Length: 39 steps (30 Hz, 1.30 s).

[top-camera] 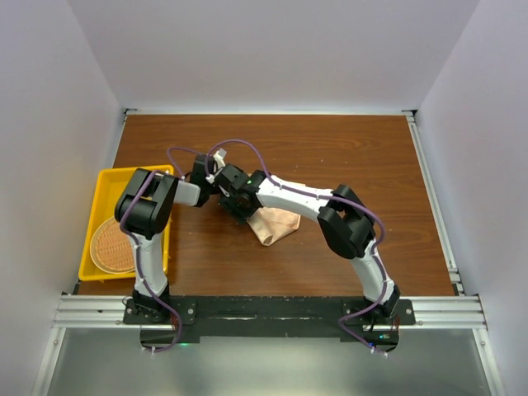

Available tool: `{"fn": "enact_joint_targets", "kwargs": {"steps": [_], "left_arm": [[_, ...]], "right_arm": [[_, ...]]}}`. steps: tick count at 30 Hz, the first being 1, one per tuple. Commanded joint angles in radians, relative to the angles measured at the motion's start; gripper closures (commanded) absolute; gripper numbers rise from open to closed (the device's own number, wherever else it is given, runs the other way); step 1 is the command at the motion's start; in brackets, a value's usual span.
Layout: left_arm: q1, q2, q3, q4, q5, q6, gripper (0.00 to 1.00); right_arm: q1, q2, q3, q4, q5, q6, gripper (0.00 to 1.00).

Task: Fold the napkin, place the utensils inside, and roll it up
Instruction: Roll the napkin with the utensil

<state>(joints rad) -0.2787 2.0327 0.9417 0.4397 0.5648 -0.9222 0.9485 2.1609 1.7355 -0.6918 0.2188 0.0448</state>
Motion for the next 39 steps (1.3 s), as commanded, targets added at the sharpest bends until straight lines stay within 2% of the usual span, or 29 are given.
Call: {"fn": "enact_joint_targets", "kwargs": {"steps": [1,8,11,13,16,17,19,20,22,23,24,26,30,34,35,36,39], "left_arm": [[0.009,0.077,-0.017,-0.168,-0.115,0.085,1.00],[0.016,0.081,-0.023,-0.153,-0.098,0.072,1.00],[0.021,0.084,-0.020,-0.153,-0.088,0.072,1.00],[0.027,0.087,-0.021,-0.150,-0.074,0.072,1.00],[0.030,0.100,0.002,-0.179,-0.048,0.097,1.00],[0.032,0.095,0.015,-0.188,-0.039,0.117,1.00],[0.035,0.064,0.025,-0.214,-0.034,0.141,1.00],[0.036,0.022,0.029,-0.240,-0.036,0.149,0.97],[0.047,-0.028,0.060,-0.291,-0.046,0.175,0.80],[0.058,-0.079,0.069,-0.329,-0.049,0.181,0.67],[0.062,-0.110,0.074,-0.344,-0.057,0.186,0.61],[0.075,-0.199,0.088,-0.396,-0.086,0.203,0.52],[0.082,-0.327,0.074,-0.476,-0.118,0.215,0.47],[0.088,-0.454,-0.052,-0.457,-0.114,0.162,0.40],[0.090,-0.468,-0.073,-0.455,-0.096,0.155,0.19],[0.090,-0.477,-0.092,-0.455,-0.091,0.152,0.17],[0.093,-0.511,-0.165,-0.389,-0.051,0.105,0.19]], "right_arm": [[0.012,0.010,0.049,0.011,-0.001,0.004,0.35],[0.007,0.020,-0.063,0.084,0.008,0.029,0.34],[0.001,0.036,-0.094,0.112,0.011,0.044,0.38],[-0.010,0.050,-0.128,0.139,0.017,0.055,0.45],[-0.025,0.059,-0.148,0.149,-0.018,0.061,0.65],[-0.042,0.057,-0.154,0.149,-0.044,0.078,0.79],[-0.083,0.047,-0.183,0.166,-0.146,0.116,0.88],[-0.100,0.042,-0.206,0.176,-0.250,0.130,0.95],[-0.144,0.034,-0.231,0.216,-0.376,0.165,0.99],[-0.158,0.031,-0.260,0.238,-0.433,0.177,1.00],[-0.174,0.030,-0.273,0.276,-0.561,0.191,1.00],[-0.203,0.034,-0.298,0.308,-0.660,0.210,1.00],[-0.246,0.043,-0.330,0.409,-0.894,0.243,1.00],[-0.309,0.050,-0.399,0.578,-1.074,0.373,1.00],[-0.315,0.051,-0.410,0.610,-1.099,0.397,1.00],[-0.324,0.053,-0.419,0.662,-1.118,0.420,1.00],[-0.349,0.059,-0.451,0.756,-1.171,0.516,1.00]]}}
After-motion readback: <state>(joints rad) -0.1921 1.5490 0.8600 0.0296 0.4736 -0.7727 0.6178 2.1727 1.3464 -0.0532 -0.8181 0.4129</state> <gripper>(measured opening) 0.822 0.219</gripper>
